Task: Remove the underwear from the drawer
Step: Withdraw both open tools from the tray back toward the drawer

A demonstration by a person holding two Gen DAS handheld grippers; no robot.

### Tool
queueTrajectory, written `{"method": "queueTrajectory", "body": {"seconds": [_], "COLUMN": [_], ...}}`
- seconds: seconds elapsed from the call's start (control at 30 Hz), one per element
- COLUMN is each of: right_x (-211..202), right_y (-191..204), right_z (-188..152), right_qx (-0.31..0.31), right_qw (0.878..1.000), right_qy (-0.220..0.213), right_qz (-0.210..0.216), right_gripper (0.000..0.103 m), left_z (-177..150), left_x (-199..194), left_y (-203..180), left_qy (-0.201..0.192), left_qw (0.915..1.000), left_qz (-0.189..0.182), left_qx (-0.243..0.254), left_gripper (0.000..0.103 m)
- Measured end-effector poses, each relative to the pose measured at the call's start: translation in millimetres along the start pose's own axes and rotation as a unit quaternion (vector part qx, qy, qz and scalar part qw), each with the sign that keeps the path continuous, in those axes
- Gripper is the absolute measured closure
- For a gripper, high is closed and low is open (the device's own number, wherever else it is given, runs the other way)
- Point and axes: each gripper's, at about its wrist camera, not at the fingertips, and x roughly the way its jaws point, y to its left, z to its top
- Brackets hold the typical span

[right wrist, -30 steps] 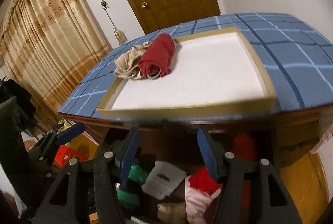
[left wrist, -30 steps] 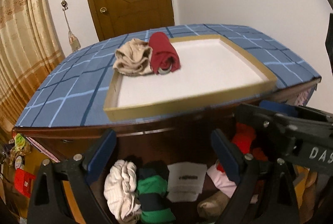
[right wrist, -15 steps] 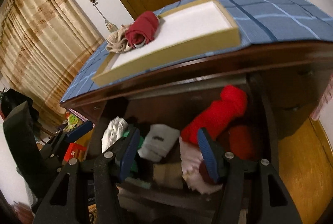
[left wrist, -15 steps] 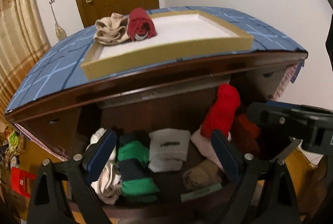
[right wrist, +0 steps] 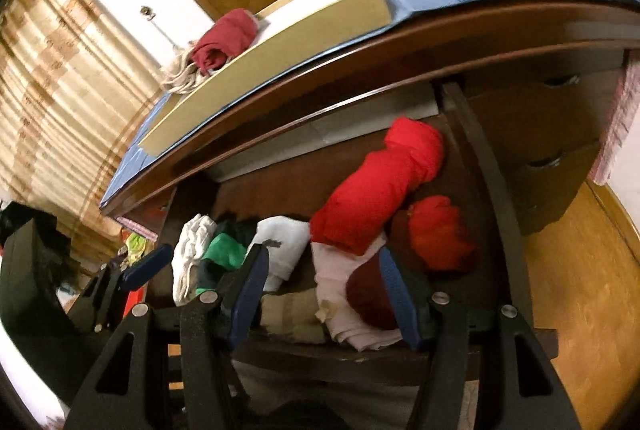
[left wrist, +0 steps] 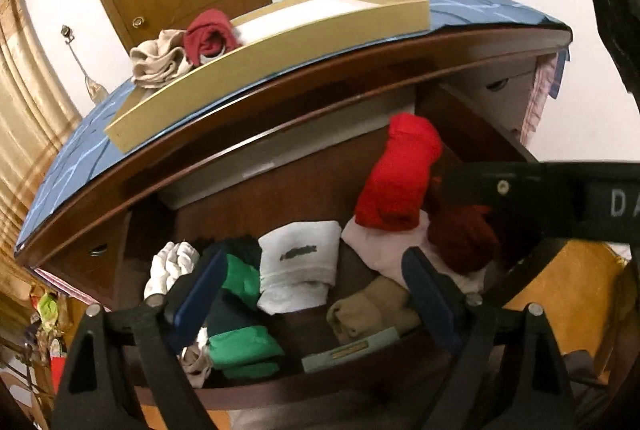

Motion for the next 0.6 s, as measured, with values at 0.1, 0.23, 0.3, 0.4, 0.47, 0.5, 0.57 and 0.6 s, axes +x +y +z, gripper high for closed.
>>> {"method": "queueTrajectory", "body": {"seconds": [0.1,0.23,0.3,0.4,0.47,0.5,0.57,0.6], "right_x": [0,3,6,9,11,12,15,17], "right_y": [-3,0,1,3,5,7,11,14], "right_z": [2,4,4,4,5,5,7,7], "right_qx": [0.003,-0.002,-0.002,-0.005,-0.010,-0.012,-0.019,-0.023], "right_qw": [1.000,1.000,1.000,1.000,1.000,1.000,1.000,1.000], "right_qy": [-0.006,-0.010,-0.007,-0.004,-0.006,-0.006,-0.004,-0.001], "right_qz": [-0.003,-0.007,-0.006,-0.005,-0.005,-0.004,0.002,0.006], "right_gripper": [0.043,0.043,0.043,0.043,0.043,0.043,0.043,0.043], "left_z": [1,-1,-3,-10,-15,-16,-20,-21], "left_x": [5,15,24,39,50,55,64,67], "left_y": [26,67,86,115,129,132,136,138], "left_qy": [0.005,0.017,0.033,0.066,0.085,0.094,0.110,0.114], "left_qw": [0.9988,0.9945,0.9919,0.9846,0.9799,0.9785,0.9764,0.9757], "left_qz": [0.006,0.039,0.058,0.067,0.065,0.065,0.066,0.066], "left_qx": [-0.048,-0.095,-0.108,-0.147,-0.168,-0.172,-0.174,-0.175], "left_gripper": [0.013,0.016,0.024,0.034,0.040,0.042,0.043,0.043]}}
